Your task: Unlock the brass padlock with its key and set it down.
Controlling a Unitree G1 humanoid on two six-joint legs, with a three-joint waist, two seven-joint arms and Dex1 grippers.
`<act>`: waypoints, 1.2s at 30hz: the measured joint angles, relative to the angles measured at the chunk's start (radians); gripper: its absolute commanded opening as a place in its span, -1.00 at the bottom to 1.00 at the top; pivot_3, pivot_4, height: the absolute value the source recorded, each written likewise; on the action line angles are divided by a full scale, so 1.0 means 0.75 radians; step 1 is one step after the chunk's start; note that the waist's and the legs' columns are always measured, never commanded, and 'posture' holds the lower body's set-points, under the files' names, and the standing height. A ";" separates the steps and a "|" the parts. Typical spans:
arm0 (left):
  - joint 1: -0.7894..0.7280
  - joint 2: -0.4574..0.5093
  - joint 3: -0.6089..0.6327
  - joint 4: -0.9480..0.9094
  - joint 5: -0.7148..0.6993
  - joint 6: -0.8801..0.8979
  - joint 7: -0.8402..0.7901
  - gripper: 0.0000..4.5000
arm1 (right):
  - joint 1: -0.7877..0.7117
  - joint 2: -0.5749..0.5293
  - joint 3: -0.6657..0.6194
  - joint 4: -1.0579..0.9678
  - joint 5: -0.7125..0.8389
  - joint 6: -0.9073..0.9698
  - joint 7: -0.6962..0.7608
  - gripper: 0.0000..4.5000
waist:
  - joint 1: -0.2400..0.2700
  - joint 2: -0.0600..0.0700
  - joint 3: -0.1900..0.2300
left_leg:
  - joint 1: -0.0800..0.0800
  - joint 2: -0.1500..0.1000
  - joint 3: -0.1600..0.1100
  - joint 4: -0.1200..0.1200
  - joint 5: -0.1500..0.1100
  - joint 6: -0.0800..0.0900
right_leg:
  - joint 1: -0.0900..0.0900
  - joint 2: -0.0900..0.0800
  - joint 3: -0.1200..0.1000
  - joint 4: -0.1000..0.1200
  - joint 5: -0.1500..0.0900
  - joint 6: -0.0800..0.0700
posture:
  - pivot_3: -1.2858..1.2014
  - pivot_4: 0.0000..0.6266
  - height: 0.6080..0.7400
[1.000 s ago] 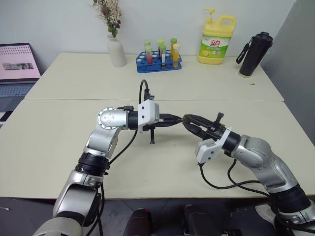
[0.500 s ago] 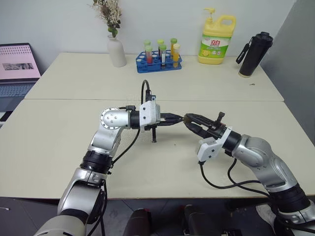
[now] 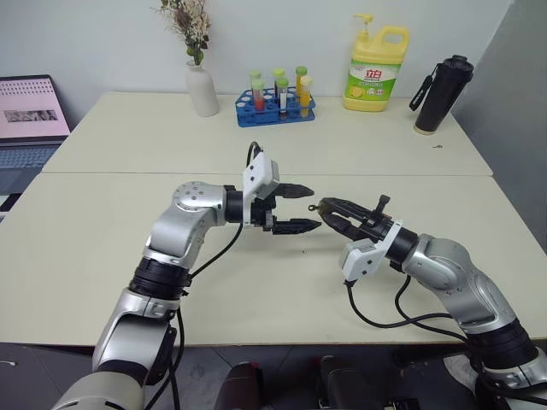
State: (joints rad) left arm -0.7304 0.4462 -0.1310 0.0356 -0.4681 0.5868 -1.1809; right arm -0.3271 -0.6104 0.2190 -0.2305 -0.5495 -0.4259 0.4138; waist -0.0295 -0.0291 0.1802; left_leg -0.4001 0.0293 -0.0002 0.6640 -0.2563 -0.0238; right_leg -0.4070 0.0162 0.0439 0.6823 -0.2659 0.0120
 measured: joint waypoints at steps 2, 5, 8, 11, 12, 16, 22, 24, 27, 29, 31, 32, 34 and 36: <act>-0.008 -0.001 0.019 -0.025 -0.051 0.112 0.037 0.59 | -0.001 0.004 0.000 0.000 0.000 -0.001 0.000 -0.58 | 0.000 0.000 0.000 | 0.000 0.000 0.000 0.000 0.000 0.000 | 0.000 0.000 0.000 0.000 0.000 0.000 | 0.03 -0.52 1.00; -0.013 -0.006 0.025 -0.042 -0.072 0.177 0.081 0.59 | -0.001 0.005 0.001 0.000 -0.001 -0.002 0.000 -0.58 | 0.001 0.000 0.000 | 0.000 0.000 0.000 0.000 0.000 0.000 | 0.000 0.000 0.000 0.000 0.000 0.000 | 0.03 -0.52 1.00; -0.013 -0.004 0.010 -0.042 -0.058 0.175 0.101 0.59 | -0.003 0.009 0.001 0.000 -0.001 -0.002 0.000 -0.58 | 0.001 0.000 0.000 | 0.000 0.000 0.000 0.000 0.000 0.000 | 0.000 0.000 0.001 0.000 0.001 -0.001 | 0.03 -0.52 1.00; -0.013 -0.003 -0.024 -0.040 -0.032 0.169 0.108 0.59 | -0.009 0.019 0.002 0.000 -0.001 -0.003 0.000 -0.58 | 0.001 0.000 0.000 | 0.000 0.000 0.000 0.000 0.000 0.000 | 0.000 0.000 0.001 0.000 0.001 -0.002 | 0.03 -0.52 1.00; -0.013 -0.008 -0.028 -0.039 -0.028 0.169 0.111 0.59 | -0.011 0.026 0.002 0.000 -0.001 -0.005 0.000 -0.58 | 0.001 0.000 0.000 | 0.000 0.000 0.000 0.000 0.000 0.000 | 0.000 0.000 0.001 0.000 0.001 -0.001 | 0.03 -0.52 1.00; -0.022 -0.014 -0.040 -0.023 -0.001 0.158 0.122 0.59 | -0.011 0.030 0.003 0.000 -0.002 -0.010 0.000 -0.58 | 0.001 0.000 0.000 | 0.000 -0.001 0.000 0.000 0.000 0.000 | 0.000 0.000 0.001 0.000 0.001 -0.001 | 0.03 -0.52 1.00; -0.029 -0.037 -0.041 0.010 0.001 0.152 0.133 0.51 | -0.011 0.035 0.004 0.000 -0.004 -0.018 0.000 -0.58 | 0.001 0.000 0.000 | 0.000 -0.001 0.001 0.000 0.000 0.000 | 0.000 0.000 0.001 0.000 0.001 -0.002 | 0.03 -0.52 1.00; -0.036 -0.038 -0.041 0.014 0.002 0.152 0.133 0.33 | -0.011 0.036 0.004 0.000 -0.005 -0.019 0.000 -0.58 | 0.001 0.000 0.000 | 0.000 -0.001 0.001 0.000 0.000 0.000 | 0.000 0.000 0.001 0.000 0.001 -0.001 | 0.03 -0.52 1.00; -0.041 -0.038 -0.041 0.016 0.002 0.149 0.131 -0.08 | -0.011 0.036 0.004 0.000 -0.006 -0.024 0.000 -0.58 | 0.001 0.000 0.000 | 0.000 0.000 0.001 0.000 0.000 0.000 | 0.000 0.000 0.001 0.000 0.001 -0.002 | 0.03 -0.52 1.00; -0.041 -0.038 -0.041 0.018 0.002 0.146 0.130 -0.35 | -0.011 0.036 0.004 0.000 -0.007 -0.026 0.000 -0.58 | 0.001 0.000 0.000 | 0.000 0.000 0.001 0.000 0.000 0.000 | 0.000 0.000 0.001 0.000 0.001 -0.002 | 0.03 -0.52 1.00; -0.041 -0.039 -0.043 0.020 0.002 0.145 0.124 -0.64 | -0.011 0.036 0.004 0.000 -0.010 -0.025 0.000 -0.58 | 0.001 0.000 0.000 | 0.000 -0.001 0.001 0.000 0.000 0.000 | 0.000 0.000 0.001 0.000 0.001 -0.002 | 0.03 -0.52 1.00; -0.041 -0.040 -0.045 0.020 0.002 0.143 0.116 -0.77 | -0.011 0.036 0.003 0.000 -0.013 -0.023 0.000 -0.58 | 0.001 0.000 0.000 | 0.000 -0.001 0.001 0.000 0.000 0.000 | 0.000 0.000 0.001 0.000 0.001 -0.002 | 0.03 -0.52 1.00; -0.041 -0.040 -0.050 0.020 0.008 0.137 0.111 -0.93 | -0.011 0.036 0.003 0.000 -0.018 -0.021 0.002 -0.58 | 0.001 0.000 0.000 | 0.000 -0.001 0.001 0.000 0.000 0.000 | 0.000 0.000 0.001 0.000 0.001 -0.002 | 0.03 -0.52 1.00; -0.041 -0.040 -0.051 0.020 0.011 0.134 0.109 -0.93 | -0.011 0.036 0.003 0.000 -0.019 -0.021 0.002 -0.58 | 0.001 0.000 0.000 | 0.000 -0.001 0.000 0.000 0.000 0.000 | 0.000 0.000 0.001 0.000 0.001 -0.002 | 0.03 -0.52 1.00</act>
State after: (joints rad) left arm -0.7610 0.4162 -0.1689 0.0503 -0.4596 0.6875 -1.0992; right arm -0.3352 -0.5833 0.2214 -0.2304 -0.5638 -0.4415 0.4151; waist -0.0288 -0.0291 0.1802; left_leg -0.3999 0.0289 0.0002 0.6642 -0.2562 -0.0241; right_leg -0.4067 0.0160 0.0447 0.6825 -0.2652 0.0109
